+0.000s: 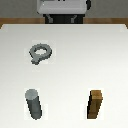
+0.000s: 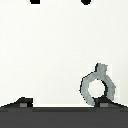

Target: Put the loop with the handle onto the peg.

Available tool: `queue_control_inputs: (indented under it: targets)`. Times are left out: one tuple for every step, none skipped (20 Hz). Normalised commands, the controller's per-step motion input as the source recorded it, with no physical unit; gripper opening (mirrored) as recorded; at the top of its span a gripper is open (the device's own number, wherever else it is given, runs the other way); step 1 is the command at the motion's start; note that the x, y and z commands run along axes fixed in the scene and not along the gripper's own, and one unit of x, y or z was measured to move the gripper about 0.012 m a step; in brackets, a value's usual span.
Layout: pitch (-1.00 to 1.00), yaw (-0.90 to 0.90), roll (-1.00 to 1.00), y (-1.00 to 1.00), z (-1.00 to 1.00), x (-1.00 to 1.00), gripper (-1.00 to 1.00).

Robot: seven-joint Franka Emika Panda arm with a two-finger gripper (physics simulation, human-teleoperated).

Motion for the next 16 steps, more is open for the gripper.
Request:
queue_control_inputs:
  targets:
    - [0.00, 0.00, 0.00, -1.00, 0.00, 0.00, 1.00]
    - [0.00, 0.00, 0.00, -1.00, 0.00, 0.00, 1.00]
    - [0.00, 0.00, 0.00, -1.00, 0.00, 0.00, 1.00]
    - [0.00, 0.00, 0.00, -1.00, 0.00, 0.00, 1.00]
    - [0.00, 0.00, 0.00, -1.00, 0.00, 0.00, 1.00]
    - [0.00, 0.00, 0.00, -1.00, 0.00, 0.00, 1.00]
    - [0.00, 0.00, 0.00, -1.00, -0.20, 0.00, 1.00]
    - [0.00, 0.00, 0.00, 0.00, 0.00, 0.00, 1.00]
    - [0.00, 0.00, 0.00, 0.00, 0.00, 0.00, 1.00]
    - [0.00, 0.00, 0.00, 0.00, -1.00, 0.00, 1.00]
    - [0.00, 0.00, 0.00, 0.00, -1.00, 0.00, 1.00]
    - [0.00, 0.00, 0.00, 0.00, -1.00, 0.00, 1.00]
    - [0.00, 0.00, 0.00, 0.00, -1.00, 0.00, 1.00]
    - [0.00, 0.00, 0.00, 0.00, 0.00, 0.00, 1.00]
    - [0.00, 0.00, 0.00, 0.00, 0.00, 1.00, 1.00]
    - [0.00, 0.00, 0.00, 0.00, 0.00, 1.00, 1.00]
